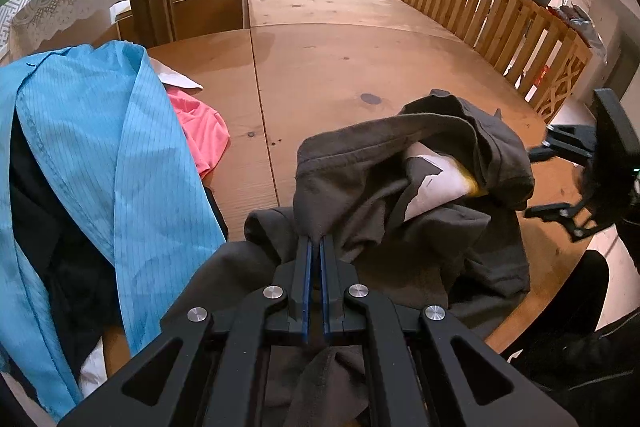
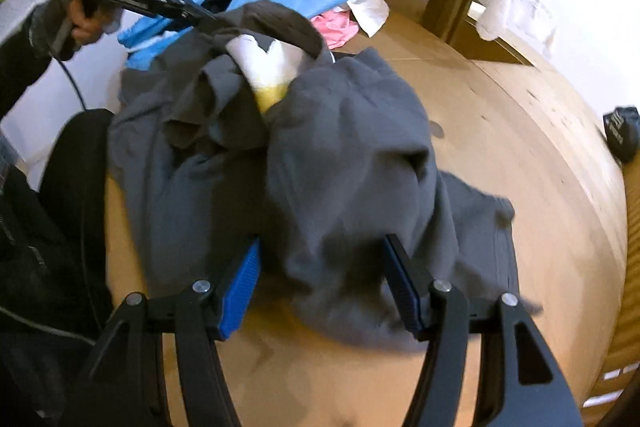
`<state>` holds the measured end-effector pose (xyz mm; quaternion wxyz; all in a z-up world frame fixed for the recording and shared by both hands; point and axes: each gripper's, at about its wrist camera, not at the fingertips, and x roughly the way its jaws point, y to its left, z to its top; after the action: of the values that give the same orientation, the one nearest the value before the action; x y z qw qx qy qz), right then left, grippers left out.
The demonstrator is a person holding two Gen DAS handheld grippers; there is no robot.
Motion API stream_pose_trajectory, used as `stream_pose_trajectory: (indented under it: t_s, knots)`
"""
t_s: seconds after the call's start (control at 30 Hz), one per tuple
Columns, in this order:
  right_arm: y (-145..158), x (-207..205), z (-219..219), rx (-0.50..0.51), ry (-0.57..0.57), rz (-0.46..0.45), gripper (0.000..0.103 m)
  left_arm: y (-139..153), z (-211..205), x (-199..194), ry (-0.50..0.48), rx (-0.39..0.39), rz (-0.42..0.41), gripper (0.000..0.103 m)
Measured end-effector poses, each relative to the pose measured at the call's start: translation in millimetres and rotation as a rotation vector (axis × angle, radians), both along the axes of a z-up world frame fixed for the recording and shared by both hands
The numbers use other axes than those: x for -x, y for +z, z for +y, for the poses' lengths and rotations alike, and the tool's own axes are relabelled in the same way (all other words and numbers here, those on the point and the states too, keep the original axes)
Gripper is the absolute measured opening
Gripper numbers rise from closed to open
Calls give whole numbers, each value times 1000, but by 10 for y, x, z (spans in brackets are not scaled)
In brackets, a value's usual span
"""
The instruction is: Fold clothes
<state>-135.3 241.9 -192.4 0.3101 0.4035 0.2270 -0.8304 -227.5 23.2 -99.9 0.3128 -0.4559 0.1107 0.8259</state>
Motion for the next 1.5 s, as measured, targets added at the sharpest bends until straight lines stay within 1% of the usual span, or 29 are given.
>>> stream_pose_trajectory:
  t_s: [0.03,0.07,0.1,0.13,0.2,0.27,0.33,0.37,0.43,0.47,0.5,0.53,0.57,0.63,0.7,0.77,0.83,0.9,0.97,1.0,1.13,1.2,1.23,1.3,1.33,1.37,1.4,1.47,1.5]
  knots:
    - [-16,83,30,34,-7,-33,57,2,3,4,-1,4,6,3]
    - [-32,166,62,69,-16,-66,33,3,5,9,-1,7,11,3]
    - [-24,244,132,107,-45,-101,17,5,7,18,2,8,17,3]
    - [2,315,198,127,-86,-105,6,11,4,37,9,7,26,3]
    - [145,367,373,192,-144,-70,6,49,-6,94,24,-11,41,3]
    - [392,366,559,257,-214,4,5,117,-8,153,40,-32,58,3]
    - [698,346,728,289,-283,85,5,246,35,199,43,-48,87,3]
    - [853,336,812,305,-317,126,5,321,60,223,43,-56,104,3]
    - [1200,301,936,318,-373,220,4,592,153,254,28,-68,163,3]
    - [1434,277,977,318,-403,274,4,737,202,265,20,-72,193,3]
    - [1665,254,1020,318,-433,326,4,961,271,266,9,-71,243,3]
    - [1845,252,1091,309,-449,360,3,1136,319,266,6,-68,282,3]
    - [2105,213,1112,296,-471,418,3,1368,370,257,-1,-68,333,3]
    - [2623,84,1149,290,-507,520,3,1915,449,209,-3,-79,442,3]
    - [3142,-49,1183,282,-541,623,3,2469,461,135,5,-109,530,3]
    - [3701,-284,1121,250,-571,750,3,3029,462,38,22,-137,626,3]
    - [4080,-510,1025,229,-579,842,3,3537,437,-150,36,-161,725,3]
    - [4486,-773,922,220,-587,930,3,3934,404,-361,55,-170,828,3]
    - [4801,-950,825,205,-608,988,3,4273,354,-567,68,-185,894,3]
    - [4943,-1027,769,190,-621,1015,3,4374,331,-631,73,-193,910,3]
    - [5257,-1275,619,137,-657,1071,3,4772,239,-889,95,-226,972,3]
    - [5325,-1367,567,105,-677,1100,3,4864,219,-971,103,-234,998,3]
    - [5345,-1406,541,89,-690,1115,3,4899,204,-1011,116,-234,1018,0]
    - [5356,-1421,566,74,-709,1111,3,4954,163,-1089,198,-207,1100,0]
    - [5357,-1392,628,110,-701,1068,3,4986,116,-1087,207,-219,1107,0]
    - [5330,-1349,688,129,-706,1027,3,5005,64,-1046,192,-255,1079,0]
    - [5273,-1268,690,116,-713,997,3,4987,51,-949,172,-271,1026,0]
    - [4973,-1005,755,65,-731,913,3,4740,214,-604,85,-197,881,0]
    - [4657,-890,841,42,-736,847,3,4490,325,-451,62,-151,838,0]
